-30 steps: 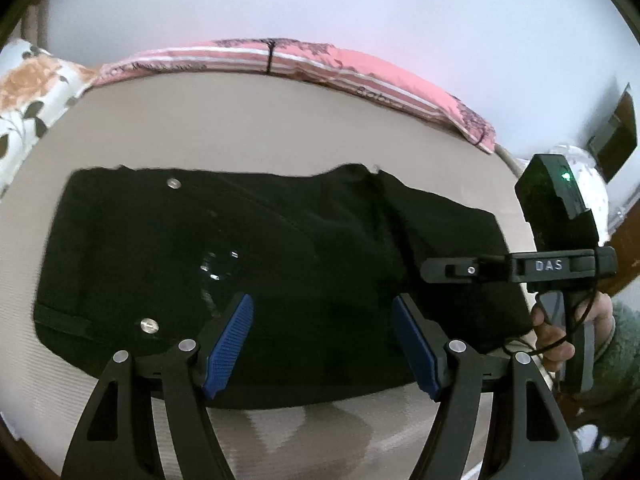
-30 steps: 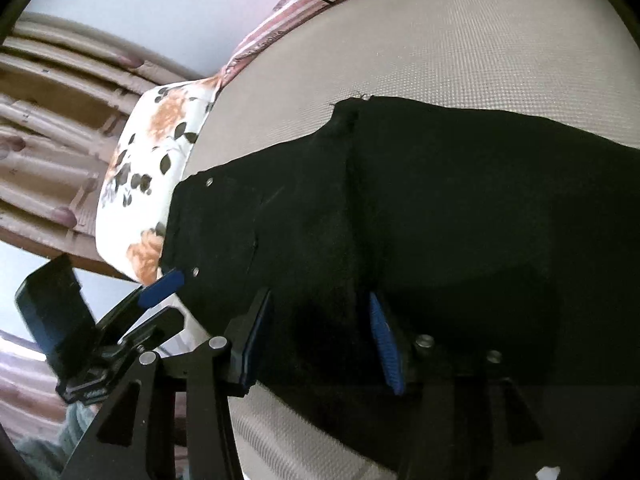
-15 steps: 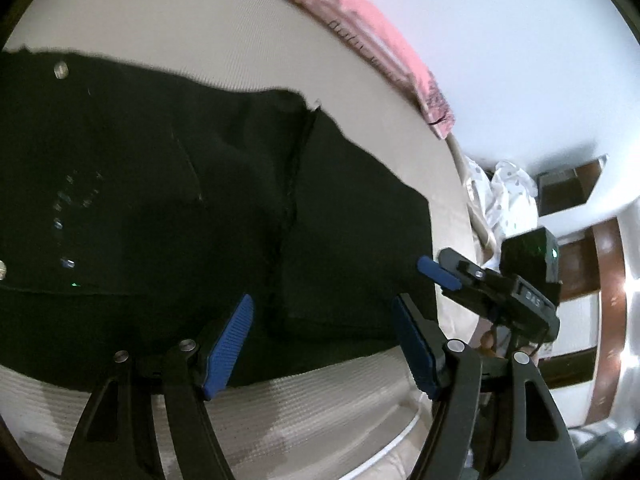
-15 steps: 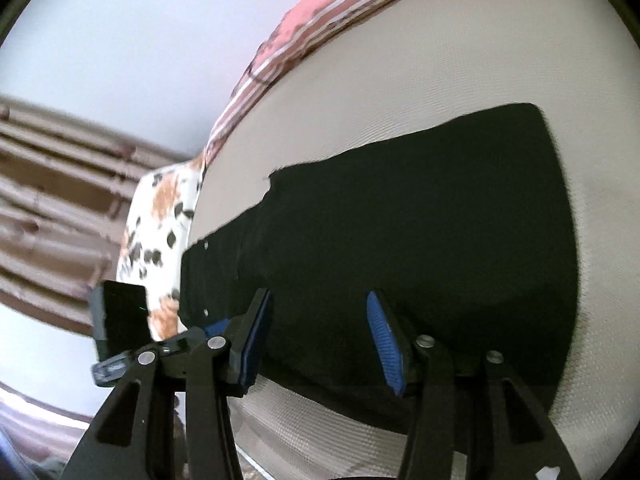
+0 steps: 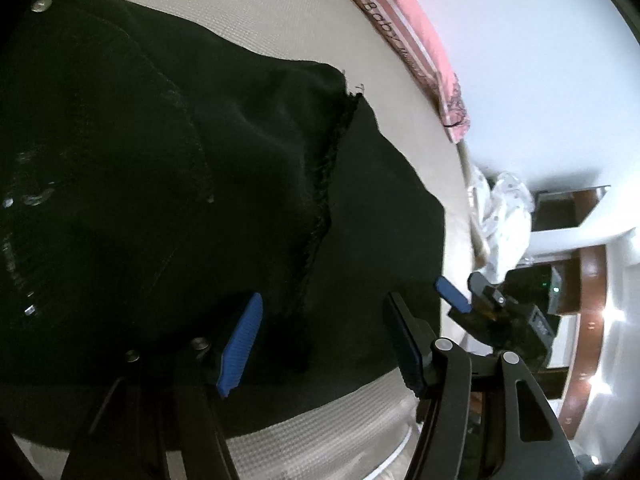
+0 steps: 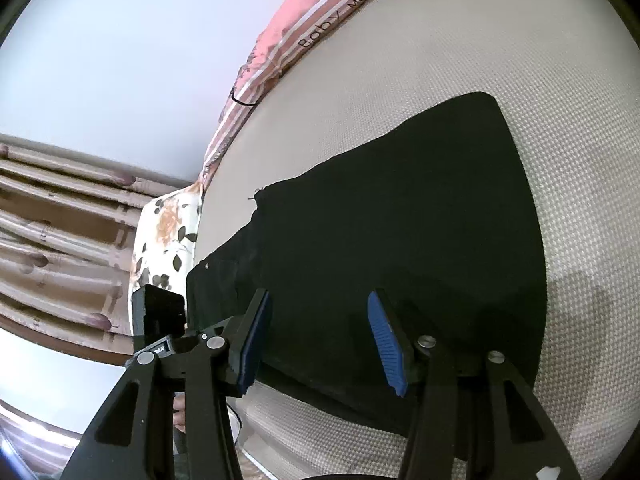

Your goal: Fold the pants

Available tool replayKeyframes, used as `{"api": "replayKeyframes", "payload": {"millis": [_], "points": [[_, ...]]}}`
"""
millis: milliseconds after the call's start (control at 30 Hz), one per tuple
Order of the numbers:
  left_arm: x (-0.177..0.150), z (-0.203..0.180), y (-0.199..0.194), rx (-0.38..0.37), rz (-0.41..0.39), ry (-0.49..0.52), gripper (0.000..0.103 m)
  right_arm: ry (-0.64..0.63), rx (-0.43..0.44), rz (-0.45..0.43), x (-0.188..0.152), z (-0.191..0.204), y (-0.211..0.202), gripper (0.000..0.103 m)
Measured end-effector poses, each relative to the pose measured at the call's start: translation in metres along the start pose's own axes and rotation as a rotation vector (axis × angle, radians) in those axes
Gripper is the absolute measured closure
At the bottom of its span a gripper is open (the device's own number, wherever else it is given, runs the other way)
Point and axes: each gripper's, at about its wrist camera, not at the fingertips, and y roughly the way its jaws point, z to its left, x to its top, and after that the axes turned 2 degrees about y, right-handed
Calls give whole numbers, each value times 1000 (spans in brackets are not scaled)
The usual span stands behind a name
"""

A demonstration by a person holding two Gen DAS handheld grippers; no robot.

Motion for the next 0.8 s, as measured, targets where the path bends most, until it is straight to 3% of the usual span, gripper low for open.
{"api": "replayKeyframes", "payload": {"millis": [100, 300, 500, 633, 800], "points": [[0, 2, 16, -90, 52, -16, 41, 12, 8, -7, 2, -2, -1, 55], [-1, 0, 26, -184, 98, -42, 42, 34, 10, -28, 4, -7, -7, 54], [2, -3, 21, -86, 106, -14, 48, 34, 8, -23, 3, -7, -5, 53], [2, 9, 20, -104, 104, -50, 49, 45, 12, -30, 6, -10, -6, 53], [7, -3, 35, -109, 102, -29, 49, 62, 22, -21, 4, -14, -4, 53]]}}
